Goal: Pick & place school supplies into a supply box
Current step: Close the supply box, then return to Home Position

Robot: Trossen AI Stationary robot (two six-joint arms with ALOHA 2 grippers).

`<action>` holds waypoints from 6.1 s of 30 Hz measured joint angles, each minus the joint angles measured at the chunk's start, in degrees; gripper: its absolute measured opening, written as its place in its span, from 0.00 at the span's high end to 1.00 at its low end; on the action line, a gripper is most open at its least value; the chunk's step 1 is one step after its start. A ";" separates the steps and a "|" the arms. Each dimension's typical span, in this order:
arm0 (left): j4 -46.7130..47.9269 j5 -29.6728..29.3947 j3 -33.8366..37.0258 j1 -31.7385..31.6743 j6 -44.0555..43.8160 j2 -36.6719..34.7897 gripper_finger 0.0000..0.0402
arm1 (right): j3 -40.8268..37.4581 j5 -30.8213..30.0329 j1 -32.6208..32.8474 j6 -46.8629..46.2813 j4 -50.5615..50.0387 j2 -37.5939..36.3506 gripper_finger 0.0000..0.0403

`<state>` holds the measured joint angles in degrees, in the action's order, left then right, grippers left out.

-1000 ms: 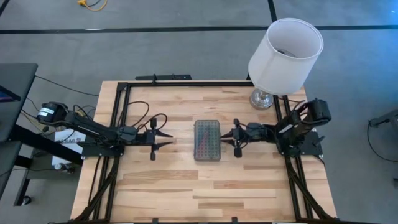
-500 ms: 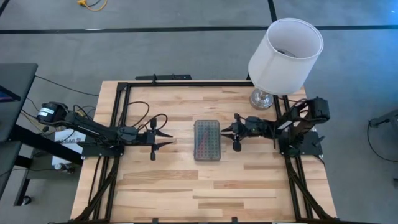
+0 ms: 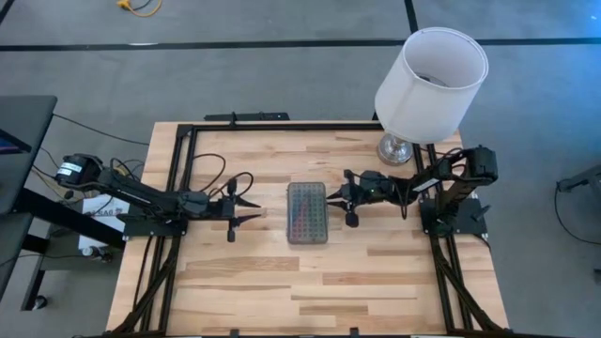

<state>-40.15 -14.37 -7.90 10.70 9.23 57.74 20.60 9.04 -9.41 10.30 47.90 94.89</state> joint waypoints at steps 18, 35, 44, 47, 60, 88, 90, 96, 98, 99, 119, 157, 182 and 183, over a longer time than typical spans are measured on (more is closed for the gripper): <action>3.03 -7.43 0.00 0.00 3.57 -5.28 0.73 | -0.26 -2.54 1.18 1.37 -4.24 -7.95 0.82; 9.67 -10.01 7.28 -0.02 3.81 -24.06 0.73 | -18.80 -3.02 2.91 -0.21 12.79 -22.21 0.82; 14.87 -9.97 7.32 0.02 3.87 -28.03 0.73 | -20.27 -3.25 2.91 1.60 14.09 -22.99 0.82; 17.85 -9.99 7.32 0.02 1.86 -29.13 0.73 | -20.28 -3.34 3.06 2.89 14.47 -24.19 0.82; 21.67 -13.84 7.37 2.80 2.87 -33.48 0.73 | -20.28 -6.57 7.31 5.82 1.06 -42.88 0.82; 33.16 -19.73 7.43 2.82 0.05 -43.20 0.73 | -20.28 -33.34 19.50 0.16 -31.12 -75.29 0.82; 33.54 -19.77 7.43 2.82 0.07 -44.14 0.73 | -20.31 -35.58 20.36 0.31 -32.24 -76.52 0.82; 34.74 -18.17 7.43 2.82 0.43 -47.52 0.73 | -20.31 -36.15 20.52 0.70 -38.03 -82.52 0.82; 34.73 -17.25 7.43 2.83 0.94 -48.44 0.73 | -20.31 -36.11 20.55 0.68 -40.49 -85.06 0.82; 34.73 -17.11 7.43 2.84 1.02 -48.84 0.73 | -20.31 -35.98 20.55 0.66 -41.64 -86.42 0.82; 34.03 3.33 7.28 -0.90 3.46 -57.64 0.73 | -17.66 -12.07 11.34 2.61 -52.50 -94.79 0.86; 36.71 2.64 7.34 -3.17 1.14 -56.81 0.73 | -18.47 -6.32 5.99 1.71 -51.62 -93.74 0.87; 36.75 2.61 7.34 -3.17 0.33 -56.81 0.73 | -18.47 -6.30 5.99 1.71 -51.67 -93.74 0.87; 36.75 2.62 7.34 -3.17 0.31 -56.81 0.73 | -18.47 -6.30 5.99 1.71 -51.67 -93.74 0.87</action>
<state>-3.40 -11.75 -0.56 7.53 9.54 0.93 2.13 2.74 -3.42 12.01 -3.77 1.15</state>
